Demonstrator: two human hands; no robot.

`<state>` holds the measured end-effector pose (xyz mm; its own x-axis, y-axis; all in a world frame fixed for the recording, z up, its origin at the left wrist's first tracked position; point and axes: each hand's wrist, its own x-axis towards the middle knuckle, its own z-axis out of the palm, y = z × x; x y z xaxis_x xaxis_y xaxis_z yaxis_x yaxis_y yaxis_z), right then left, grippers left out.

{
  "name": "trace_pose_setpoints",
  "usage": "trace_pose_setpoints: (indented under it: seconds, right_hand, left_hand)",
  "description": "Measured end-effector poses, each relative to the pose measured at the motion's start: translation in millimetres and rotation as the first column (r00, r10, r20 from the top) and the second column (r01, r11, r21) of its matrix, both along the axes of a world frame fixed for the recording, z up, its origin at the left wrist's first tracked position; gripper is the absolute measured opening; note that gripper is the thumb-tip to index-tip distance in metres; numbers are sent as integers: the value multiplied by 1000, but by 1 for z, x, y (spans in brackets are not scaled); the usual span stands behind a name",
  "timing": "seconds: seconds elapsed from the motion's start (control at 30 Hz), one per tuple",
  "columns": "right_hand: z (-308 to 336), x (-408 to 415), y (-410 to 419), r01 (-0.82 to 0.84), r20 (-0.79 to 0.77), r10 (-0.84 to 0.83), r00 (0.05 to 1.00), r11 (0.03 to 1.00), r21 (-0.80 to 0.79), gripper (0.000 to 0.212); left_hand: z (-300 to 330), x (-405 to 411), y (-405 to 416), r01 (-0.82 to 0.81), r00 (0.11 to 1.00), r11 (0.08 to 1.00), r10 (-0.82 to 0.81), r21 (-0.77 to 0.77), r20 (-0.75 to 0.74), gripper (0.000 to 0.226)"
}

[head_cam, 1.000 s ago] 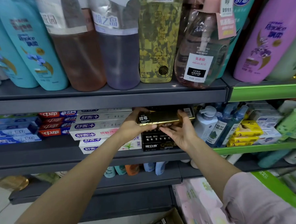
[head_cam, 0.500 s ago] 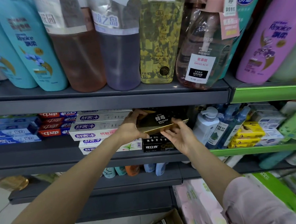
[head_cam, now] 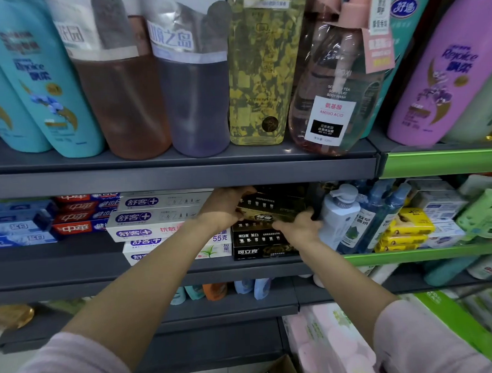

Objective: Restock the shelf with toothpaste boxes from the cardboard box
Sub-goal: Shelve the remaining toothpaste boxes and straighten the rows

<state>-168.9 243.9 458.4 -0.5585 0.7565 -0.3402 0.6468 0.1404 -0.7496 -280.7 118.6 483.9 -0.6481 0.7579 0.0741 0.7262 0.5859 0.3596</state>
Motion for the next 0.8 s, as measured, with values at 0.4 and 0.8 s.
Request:
trace_pose_setpoints:
  seconds: [0.4, 0.8]
  right_hand:
    - [-2, -5, 12, -522, 336, 402, 852, 592, 614, 82]
    - [-18, -19, 27, -542, 397, 382, 835, 444, 713, 59]
  left_hand:
    - [0, -17, 17, 60, 997, 997, -62, -48, -40, 61]
    - [-22, -20, 17, 50, 976, 985, -83, -165, -201, 64]
